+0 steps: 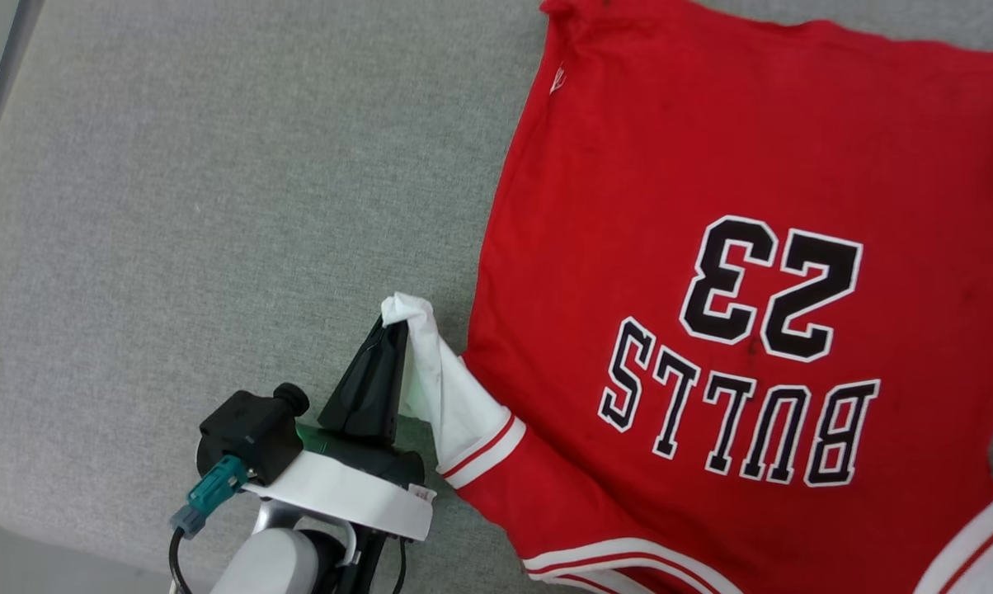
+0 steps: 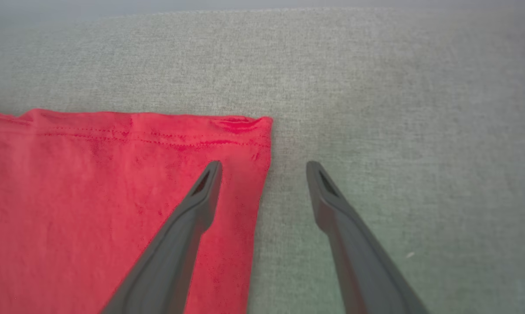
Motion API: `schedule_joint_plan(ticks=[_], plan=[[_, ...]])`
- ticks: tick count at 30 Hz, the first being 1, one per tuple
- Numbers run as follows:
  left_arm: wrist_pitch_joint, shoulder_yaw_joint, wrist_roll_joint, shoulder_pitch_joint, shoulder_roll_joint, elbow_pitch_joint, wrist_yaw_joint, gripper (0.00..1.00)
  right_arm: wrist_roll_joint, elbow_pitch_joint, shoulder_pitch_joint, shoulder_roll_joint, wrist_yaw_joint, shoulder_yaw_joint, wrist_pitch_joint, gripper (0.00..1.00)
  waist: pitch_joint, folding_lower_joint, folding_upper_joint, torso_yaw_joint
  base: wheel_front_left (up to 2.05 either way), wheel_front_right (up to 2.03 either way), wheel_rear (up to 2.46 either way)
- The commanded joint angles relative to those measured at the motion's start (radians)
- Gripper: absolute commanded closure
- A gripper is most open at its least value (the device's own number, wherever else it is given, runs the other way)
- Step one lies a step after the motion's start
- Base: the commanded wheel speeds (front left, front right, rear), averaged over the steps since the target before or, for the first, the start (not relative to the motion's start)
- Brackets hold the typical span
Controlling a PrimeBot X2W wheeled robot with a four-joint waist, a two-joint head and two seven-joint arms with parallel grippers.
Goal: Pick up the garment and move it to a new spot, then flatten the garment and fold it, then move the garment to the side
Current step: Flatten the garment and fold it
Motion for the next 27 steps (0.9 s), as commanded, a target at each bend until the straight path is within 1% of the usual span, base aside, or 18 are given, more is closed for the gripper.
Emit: schedule_joint_plan(ticks=[1,4,7,8,9,10,11,13,19,24,27], plan=[[-0.008,-0.003,0.004,-0.02,-0.009,-0.005,-0.005,1.0,-0.012,0.02,-0.029,-0.003,0.0,0.001,0.008,0.0,0.047,-0.0002,0.0,0.027,0.0,0.0,0.0],[-0.015,-0.005,0.003,-0.034,-0.016,-0.002,-0.011,1.0,-0.037,0.063,-0.049,-0.002,0.0,0.015,0.04,0.0,0.073,-0.0002,0.0,0.036,0.0,0.0,0.0],[-0.018,-0.004,0.002,-0.042,-0.018,0.01,-0.015,1.0,-0.047,0.138,-0.02,0.007,0.0,0.064,0.138,0.0,0.082,-0.0002,0.0,0.039,0.0,0.0,0.0],[-0.019,-0.005,0.002,-0.043,-0.019,0.013,-0.017,1.0,-0.034,0.157,-0.011,0.008,0.0,0.064,0.162,0.0,0.084,-0.0002,0.0,0.04,0.0,0.0,0.0],[-0.021,-0.005,0.001,-0.046,-0.02,0.016,-0.017,1.0,-0.024,0.173,-0.004,0.009,0.0,0.063,0.186,0.04,0.085,-0.0002,0.0,0.04,0.0,0.0,0.0],[-0.022,-0.005,0.001,-0.049,-0.021,0.018,-0.018,1.0,-0.023,0.184,0.002,0.008,0.0,0.065,0.202,0.67,0.085,-0.0002,0.0,0.04,0.0,0.0,0.0],[-0.023,-0.005,0.0,-0.05,-0.022,0.02,-0.018,1.0,-0.019,0.19,0.003,0.006,0.0,0.067,0.212,1.0,0.083,-0.0002,0.0,0.04,0.0,0.0,0.0],[-0.025,-0.002,-0.001,-0.049,-0.022,0.028,-0.017,1.0,-0.014,0.186,-0.001,0.003,0.0,0.067,0.203,1.0,0.076,-0.0002,0.0,0.037,0.0,0.0,0.0],[-0.021,0.002,-0.005,-0.031,-0.012,0.043,-0.012,1.0,-0.016,0.141,-0.035,-0.032,-0.001,0.079,0.151,1.0,0.032,-0.0002,0.0,0.02,0.0,0.0,0.0],[-0.008,0.018,-0.019,0.0,0.004,0.059,0.004,1.0,0.008,0.076,-0.026,-0.078,-0.001,0.144,0.115,1.0,-0.039,-0.0002,0.0,-0.021,0.0,0.0,0.0],[0.001,0.037,-0.029,0.026,0.021,0.073,0.019,1.0,0.037,0.037,0.023,-0.098,-0.001,0.18,0.096,1.0,-0.097,-0.0002,0.0,-0.054,0.0,0.0,0.0]])
